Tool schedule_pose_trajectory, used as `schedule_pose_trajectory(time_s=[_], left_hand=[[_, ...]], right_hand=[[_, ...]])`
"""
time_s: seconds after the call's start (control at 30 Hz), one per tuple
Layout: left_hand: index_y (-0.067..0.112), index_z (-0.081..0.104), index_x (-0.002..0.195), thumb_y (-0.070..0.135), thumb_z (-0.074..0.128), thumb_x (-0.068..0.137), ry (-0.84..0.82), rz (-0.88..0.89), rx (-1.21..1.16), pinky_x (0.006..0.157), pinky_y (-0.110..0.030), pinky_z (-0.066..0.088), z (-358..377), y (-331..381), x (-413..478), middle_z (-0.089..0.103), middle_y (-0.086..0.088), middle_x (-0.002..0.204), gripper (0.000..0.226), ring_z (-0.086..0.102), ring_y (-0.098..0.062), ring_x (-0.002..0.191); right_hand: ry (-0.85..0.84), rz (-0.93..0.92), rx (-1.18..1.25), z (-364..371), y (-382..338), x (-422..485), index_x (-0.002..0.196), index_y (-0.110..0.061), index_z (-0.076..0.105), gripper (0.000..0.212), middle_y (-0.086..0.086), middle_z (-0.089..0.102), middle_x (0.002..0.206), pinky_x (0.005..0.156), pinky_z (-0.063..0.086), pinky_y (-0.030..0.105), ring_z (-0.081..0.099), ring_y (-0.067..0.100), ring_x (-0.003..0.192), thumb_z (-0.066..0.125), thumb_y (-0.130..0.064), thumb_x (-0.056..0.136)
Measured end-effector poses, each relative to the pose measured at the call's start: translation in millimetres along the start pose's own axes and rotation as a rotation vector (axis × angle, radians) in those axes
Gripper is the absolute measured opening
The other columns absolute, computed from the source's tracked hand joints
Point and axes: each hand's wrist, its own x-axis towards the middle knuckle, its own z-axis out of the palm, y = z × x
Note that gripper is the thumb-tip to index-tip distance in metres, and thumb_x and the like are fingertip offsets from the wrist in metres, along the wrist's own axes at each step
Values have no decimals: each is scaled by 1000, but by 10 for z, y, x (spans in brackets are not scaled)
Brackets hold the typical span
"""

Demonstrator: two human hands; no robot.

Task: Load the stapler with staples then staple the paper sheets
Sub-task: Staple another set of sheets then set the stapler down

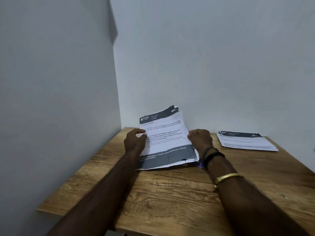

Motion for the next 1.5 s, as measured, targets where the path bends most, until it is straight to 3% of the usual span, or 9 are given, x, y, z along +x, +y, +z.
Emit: schedule_pose_trajectory(time_s=[0.17, 0.27, 0.4, 0.57, 0.73, 0.83, 0.97, 1.1, 1.5], left_hand=[[29, 79, 74, 9, 74, 76, -107, -151, -234, 104, -40, 54, 360, 73, -27, 79, -3, 103, 21, 72, -25, 102], [20, 79, 81, -6, 69, 78, -183, -190, -343, 102, -40, 55, 581, 110, -72, 77, -16, 103, 28, 68, -26, 91], [-4, 75, 105, -14, 67, 83, -271, -225, -431, 83, -29, 55, 802, 177, -145, 74, -14, 88, 25, 66, -21, 78], [1, 74, 87, -14, 65, 86, -313, -261, -554, 60, -23, 58, 924, 241, -212, 75, -8, 68, 18, 70, -16, 60], [1, 76, 90, 9, 76, 86, -313, -69, -315, 70, -25, 46, 849, 210, -197, 67, 2, 64, 9, 61, -17, 67], [24, 81, 97, 36, 79, 83, -205, 187, 171, 89, -31, 48, 779, 320, -222, 76, 0, 105, 18, 67, -21, 107], [40, 78, 104, 44, 75, 84, -253, 478, 440, 110, -40, 30, 884, 603, -399, 54, 0, 146, 20, 37, -23, 142], [35, 79, 108, 45, 71, 87, -289, 670, 557, 105, -39, 33, 1145, 850, -551, 59, 3, 144, 24, 41, -21, 140], [24, 81, 94, 35, 74, 87, -289, 574, 599, 93, -39, 36, 1080, 864, -485, 75, 4, 113, 15, 51, -27, 119]], right_hand=[[28, 10, 153, -408, 184, 129, 85, -19, 75, 11, 11, 76, 104, 96, 56, 44, 69, 34, 106, 70, -9, 83], [23, -17, 198, -650, 288, 186, 104, -21, 66, 27, 13, 70, 113, 98, 55, 49, 68, 35, 106, 71, -7, 82], [-55, -89, 271, -896, 405, 201, 119, -22, 61, 44, 30, 69, 109, 96, 55, 54, 68, 41, 103, 69, 4, 85], [-61, -75, 287, -1028, 514, 261, 104, -15, 76, 27, 14, 70, 93, 94, 56, 52, 66, 27, 87, 68, 4, 86], [-69, -140, 25, -984, 536, 332, 94, -15, 80, 16, 1, 68, 77, 91, 56, 42, 65, 21, 83, 74, -5, 83], [-35, -242, -91, -923, 485, 301, 85, -17, 79, 8, 2, 74, 80, 86, 55, 41, 69, 22, 84, 76, -10, 83], [42, -354, -179, -828, 372, 252, 82, -18, 79, 4, 1, 75, 94, 86, 53, 34, 66, 19, 97, 75, -17, 83], [66, -449, -208, -744, 258, 186, 84, -21, 77, 3, 0, 73, 97, 86, 50, 35, 62, 17, 100, 74, -22, 85], [144, -434, -150, -776, 310, 187, 88, -21, 76, 4, -2, 72, 97, 88, 50, 35, 62, 18, 99, 73, -19, 87]])
